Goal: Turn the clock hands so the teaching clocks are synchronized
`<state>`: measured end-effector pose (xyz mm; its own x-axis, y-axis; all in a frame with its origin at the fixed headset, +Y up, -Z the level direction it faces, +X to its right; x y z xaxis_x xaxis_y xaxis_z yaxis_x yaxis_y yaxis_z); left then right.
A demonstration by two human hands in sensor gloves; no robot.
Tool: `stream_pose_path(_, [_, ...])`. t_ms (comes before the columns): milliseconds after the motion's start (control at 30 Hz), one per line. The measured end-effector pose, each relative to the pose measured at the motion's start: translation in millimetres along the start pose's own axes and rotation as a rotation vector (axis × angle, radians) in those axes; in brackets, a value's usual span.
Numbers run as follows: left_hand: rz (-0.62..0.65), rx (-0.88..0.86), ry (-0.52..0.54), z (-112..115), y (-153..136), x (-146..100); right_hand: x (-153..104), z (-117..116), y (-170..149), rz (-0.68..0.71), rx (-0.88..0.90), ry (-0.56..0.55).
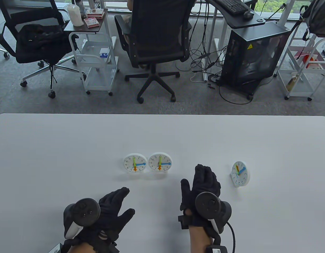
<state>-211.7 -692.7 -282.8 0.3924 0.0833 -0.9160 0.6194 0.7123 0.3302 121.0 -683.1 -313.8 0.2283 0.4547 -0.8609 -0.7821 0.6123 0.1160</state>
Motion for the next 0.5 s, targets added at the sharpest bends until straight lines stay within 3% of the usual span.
stream_pose_path(300, [0.059, 0.03, -0.053, 10, 7, 0, 10, 33, -44, -0.162, -0.063, -0.115])
stream_pose_path(500, [0.086, 0.002, -0.066, 11, 11, 0, 19, 43, -90, -0.292, -0.213, -0.091])
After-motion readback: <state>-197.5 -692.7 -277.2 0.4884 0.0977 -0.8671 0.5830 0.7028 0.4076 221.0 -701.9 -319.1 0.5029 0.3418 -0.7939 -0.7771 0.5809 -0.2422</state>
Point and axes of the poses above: the tracker on the back of each hand, its own y axis roughly to the thumb side, its own x axis roughly from the wrist to the fingertips, z = x × y, the point moved 2 cm from there along x, roughly from the wrist to the fingertips, and after that the axes turned 2 degrees about -y, right-handed, at the moved point
